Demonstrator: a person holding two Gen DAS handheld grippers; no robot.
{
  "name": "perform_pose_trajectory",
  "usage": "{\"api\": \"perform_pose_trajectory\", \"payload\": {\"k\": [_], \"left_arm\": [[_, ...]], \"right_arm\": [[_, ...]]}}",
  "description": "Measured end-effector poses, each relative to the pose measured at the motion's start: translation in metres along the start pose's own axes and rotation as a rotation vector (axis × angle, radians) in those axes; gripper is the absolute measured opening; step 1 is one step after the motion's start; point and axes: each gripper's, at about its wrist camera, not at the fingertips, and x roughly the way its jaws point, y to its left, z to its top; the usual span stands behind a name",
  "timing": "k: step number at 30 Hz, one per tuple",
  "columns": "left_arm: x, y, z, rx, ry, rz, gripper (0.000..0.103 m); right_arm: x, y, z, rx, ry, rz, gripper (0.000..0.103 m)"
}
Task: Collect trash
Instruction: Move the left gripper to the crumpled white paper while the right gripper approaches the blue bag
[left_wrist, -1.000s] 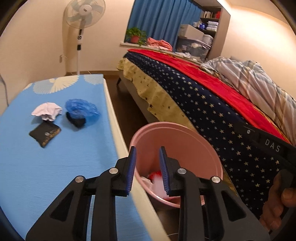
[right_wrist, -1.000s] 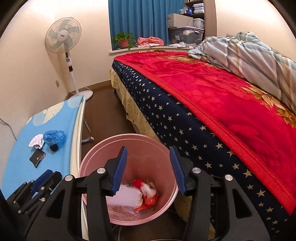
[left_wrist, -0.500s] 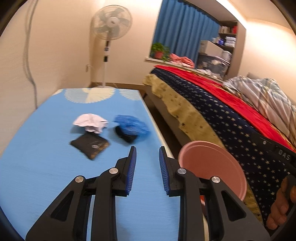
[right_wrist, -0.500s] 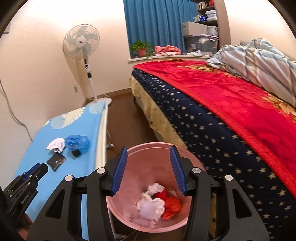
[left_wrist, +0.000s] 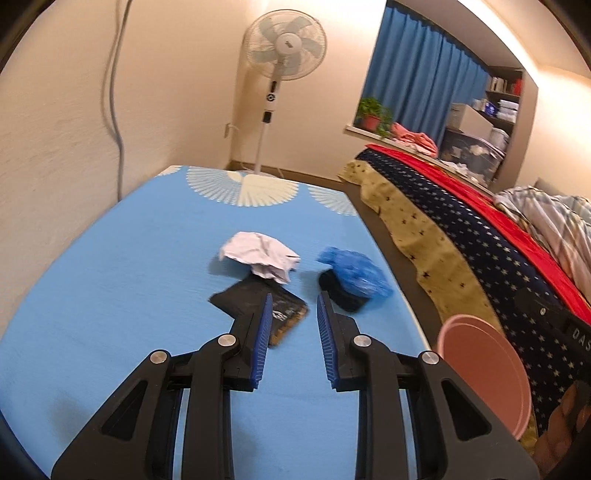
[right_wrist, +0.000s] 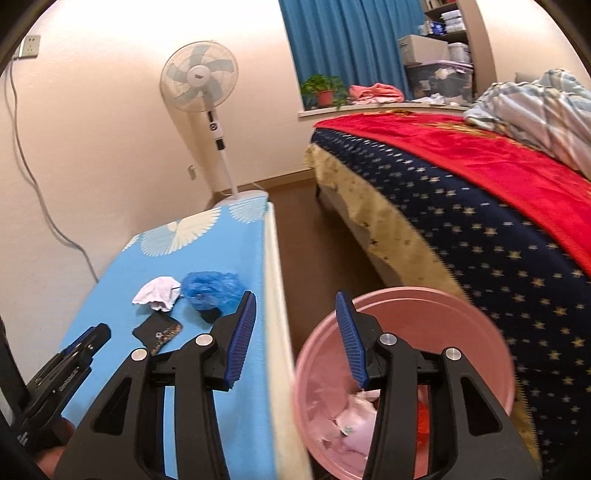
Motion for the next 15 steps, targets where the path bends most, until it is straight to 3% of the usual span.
{"api": "perform_pose_trajectory", "payload": {"k": [15], "left_arm": [[0.06,0.037,0.023,-0.125,0.016,0.025,0.025]], "right_arm": [[0.093,0.034,-0.001,0.089,0.13,0.11,0.047]]}}
